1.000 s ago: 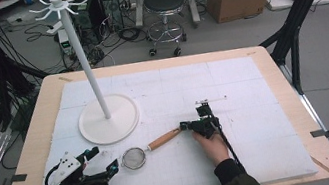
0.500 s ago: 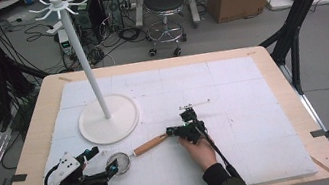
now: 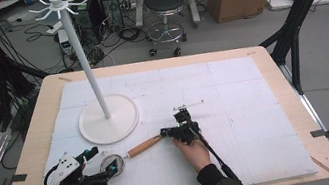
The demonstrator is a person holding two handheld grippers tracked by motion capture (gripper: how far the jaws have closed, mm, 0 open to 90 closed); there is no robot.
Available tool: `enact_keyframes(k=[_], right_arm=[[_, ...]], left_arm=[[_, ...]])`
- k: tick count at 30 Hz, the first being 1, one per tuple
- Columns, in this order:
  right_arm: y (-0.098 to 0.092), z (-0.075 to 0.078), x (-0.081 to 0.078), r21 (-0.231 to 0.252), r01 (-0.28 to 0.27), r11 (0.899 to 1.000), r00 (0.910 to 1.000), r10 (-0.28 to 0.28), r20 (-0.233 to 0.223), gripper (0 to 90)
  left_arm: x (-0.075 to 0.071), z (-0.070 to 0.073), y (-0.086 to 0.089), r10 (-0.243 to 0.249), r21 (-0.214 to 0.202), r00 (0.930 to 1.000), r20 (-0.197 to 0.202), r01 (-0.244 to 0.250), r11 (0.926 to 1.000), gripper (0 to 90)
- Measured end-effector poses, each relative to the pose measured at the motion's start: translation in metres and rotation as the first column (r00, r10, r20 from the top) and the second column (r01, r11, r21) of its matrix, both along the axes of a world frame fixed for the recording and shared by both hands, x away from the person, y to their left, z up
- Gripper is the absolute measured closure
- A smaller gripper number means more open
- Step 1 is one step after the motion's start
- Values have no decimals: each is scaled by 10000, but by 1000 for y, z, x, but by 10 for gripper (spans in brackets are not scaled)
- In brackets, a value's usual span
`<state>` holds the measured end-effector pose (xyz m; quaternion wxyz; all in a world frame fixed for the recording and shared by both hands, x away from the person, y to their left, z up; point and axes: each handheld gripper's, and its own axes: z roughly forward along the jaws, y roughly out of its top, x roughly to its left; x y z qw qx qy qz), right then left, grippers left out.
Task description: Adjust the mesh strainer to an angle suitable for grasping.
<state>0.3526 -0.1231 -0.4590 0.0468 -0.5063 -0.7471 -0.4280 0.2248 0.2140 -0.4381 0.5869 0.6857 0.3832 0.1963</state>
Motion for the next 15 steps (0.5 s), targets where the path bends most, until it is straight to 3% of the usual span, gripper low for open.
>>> enact_keyframes(k=[9, 15], right_arm=[[15, 0, -4, -38, -436, 9990, 9990, 437, 85, 897], [20, 0, -2, -83, -422, 9991, 9990, 423, 134, 897]], left_arm=[[0, 0, -1, -45, -4, 10000, -15, 45, 10000, 151], [0, 0, 1, -2, -26, 10000, -23, 2, 10000, 151]])
